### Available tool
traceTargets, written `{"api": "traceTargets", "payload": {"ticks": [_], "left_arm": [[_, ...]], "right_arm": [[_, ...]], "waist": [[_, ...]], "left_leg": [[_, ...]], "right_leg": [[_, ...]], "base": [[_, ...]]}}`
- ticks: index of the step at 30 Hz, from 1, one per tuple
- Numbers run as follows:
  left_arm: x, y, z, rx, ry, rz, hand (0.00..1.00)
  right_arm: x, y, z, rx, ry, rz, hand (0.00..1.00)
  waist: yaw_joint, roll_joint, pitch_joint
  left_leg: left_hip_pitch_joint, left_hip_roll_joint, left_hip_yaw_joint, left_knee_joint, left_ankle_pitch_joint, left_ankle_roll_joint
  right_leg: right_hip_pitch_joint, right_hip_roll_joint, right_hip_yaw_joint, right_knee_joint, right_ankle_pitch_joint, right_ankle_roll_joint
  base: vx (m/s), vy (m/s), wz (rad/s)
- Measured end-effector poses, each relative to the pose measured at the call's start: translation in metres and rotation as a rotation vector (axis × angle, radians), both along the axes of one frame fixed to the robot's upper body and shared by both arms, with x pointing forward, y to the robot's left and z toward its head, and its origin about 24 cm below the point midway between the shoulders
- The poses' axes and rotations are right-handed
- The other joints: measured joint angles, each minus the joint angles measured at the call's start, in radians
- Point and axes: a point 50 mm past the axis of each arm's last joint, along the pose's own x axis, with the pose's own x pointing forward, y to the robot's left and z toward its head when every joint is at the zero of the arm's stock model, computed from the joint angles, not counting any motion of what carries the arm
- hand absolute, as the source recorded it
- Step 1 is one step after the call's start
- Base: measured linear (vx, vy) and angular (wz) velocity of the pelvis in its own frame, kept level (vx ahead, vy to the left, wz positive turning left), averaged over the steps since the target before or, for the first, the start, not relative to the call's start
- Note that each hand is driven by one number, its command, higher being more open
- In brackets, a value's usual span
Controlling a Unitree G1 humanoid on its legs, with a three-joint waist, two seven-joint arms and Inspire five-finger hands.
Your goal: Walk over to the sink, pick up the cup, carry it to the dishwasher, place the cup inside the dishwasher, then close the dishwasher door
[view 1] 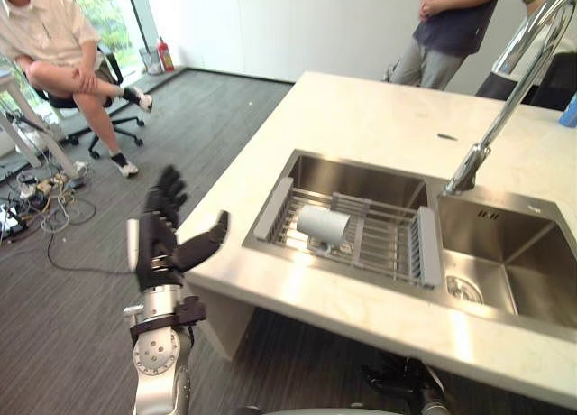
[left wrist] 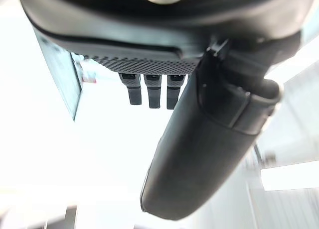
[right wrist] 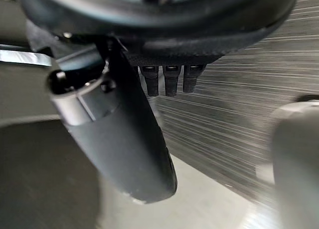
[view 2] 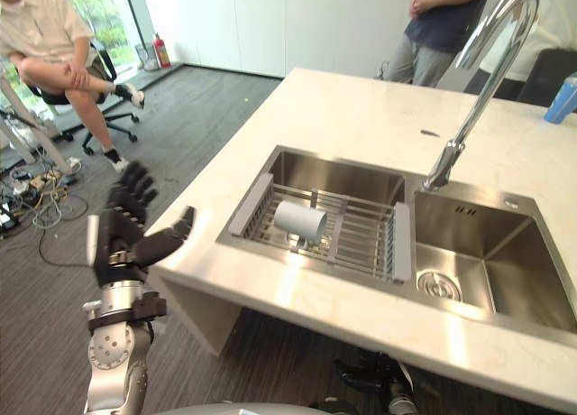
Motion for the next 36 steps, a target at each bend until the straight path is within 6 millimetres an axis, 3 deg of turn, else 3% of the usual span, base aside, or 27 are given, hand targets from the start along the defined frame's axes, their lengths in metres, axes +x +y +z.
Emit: {"api": "traceTargets", "payload": {"ticks": [1,2,3,4,5,6,8,12,17,26,36], "left_arm": [[0.0,-0.001,0.001,0.012,-0.001,-0.013,0.9],[0.001,-0.004,0.006,0.063,-0.014,-0.065,0.9],[0.002,-0.005,0.007,0.076,-0.018,-0.084,0.9],[0.005,-0.008,0.009,0.098,-0.023,-0.117,0.9],[0.006,-0.011,0.011,0.109,-0.03,-0.131,0.9],[0.008,-0.012,0.011,0.122,-0.03,-0.154,0.9],[0.009,-0.016,0.013,0.159,-0.03,-0.195,0.9],[0.009,-0.024,0.008,0.28,0.011,-0.256,0.9],[0.007,-0.047,0.0,0.387,0.047,-0.355,0.9],[0.016,-0.057,-0.003,0.518,0.059,-0.31,0.9],[0.028,-0.078,-0.039,0.759,0.197,-0.321,0.9]], "right_arm": [[-0.001,0.0,-0.001,0.004,0.005,-0.003,0.9],[0.0,-0.002,0.0,0.005,0.0,-0.012,0.9],[0.0,-0.002,0.0,0.005,0.002,-0.012,0.9],[-0.003,-0.005,0.0,-0.001,0.013,-0.01,0.9],[-0.004,-0.007,0.001,-0.005,0.017,-0.012,0.9],[-0.006,-0.003,-0.002,0.012,0.035,-0.014,0.9],[-0.006,0.009,-0.005,0.05,0.034,-0.02,0.9],[-0.011,0.021,-0.009,0.091,0.049,-0.026,0.9],[-0.021,0.025,-0.011,0.102,0.074,-0.028,0.9],[-0.036,0.024,-0.013,0.101,0.112,-0.04,0.9],[-0.035,0.028,-0.014,0.115,0.125,-0.033,0.9]], "waist": [[0.005,0.0,0.0],[0.015,0.002,0.0],[0.017,0.007,-0.002],[0.012,0.027,-0.007],[0.011,0.045,-0.012],[0.007,0.038,-0.018],[0.001,0.01,-0.027],[0.007,-0.003,-0.033],[-0.009,-0.019,-0.05],[-0.021,-0.034,-0.061],[-0.037,-0.051,-0.073]], "left_leg": [[-0.007,0.004,0.005,-0.026,-0.006,0.002],[-0.032,0.013,0.021,-0.209,-0.019,0.013],[-0.037,0.013,0.022,-0.294,-0.017,0.012],[-0.029,0.009,0.014,-0.492,0.065,0.01],[-0.027,0.007,0.0,-0.559,0.103,-0.023],[0.005,-0.015,-0.007,-0.593,0.095,-0.043],[0.013,-0.049,0.012,-0.649,0.105,-0.032],[0.041,-0.075,0.054,-0.697,0.112,-0.022],[0.072,-0.072,0.079,-0.725,0.113,-0.026],[0.094,-0.056,0.11,-0.74,0.112,-0.035],[0.119,-0.059,0.13,-0.762,0.12,-0.032]], "right_leg": [[0.002,-0.001,0.007,-0.003,0.0,0.0],[0.005,-0.008,0.046,-0.012,-0.006,0.016],[0.005,-0.012,0.058,-0.012,-0.012,0.028],[0.003,-0.012,0.077,0.005,-0.028,0.055],[0.0,-0.005,0.085,0.018,-0.043,0.07],[-0.01,-0.019,0.111,0.039,-0.06,0.087],[-0.042,-0.056,0.125,0.048,-0.069,0.1],[-0.05,-0.078,0.162,0.039,-0.068,0.113],[-0.03,-0.07,0.178,0.012,-0.059,0.122],[-0.015,-0.055,0.214,-0.024,-0.028,0.122],[-0.002,-0.064,0.231,-0.045,-0.01,0.132]], "base": [[0.33,-0.029,-0.78],[0.27,0.028,-0.61],[0.34,0.142,-0.69],[0.25,0.171,-0.33],[0.26,0.223,-0.37],[0.18,0.184,-0.25],[0.15,0.151,-0.16],[0.06,0.069,-0.2],[0.02,-0.002,-0.12],[-0.03,-0.003,-0.13],[-0.02,0.013,-0.05]]}}
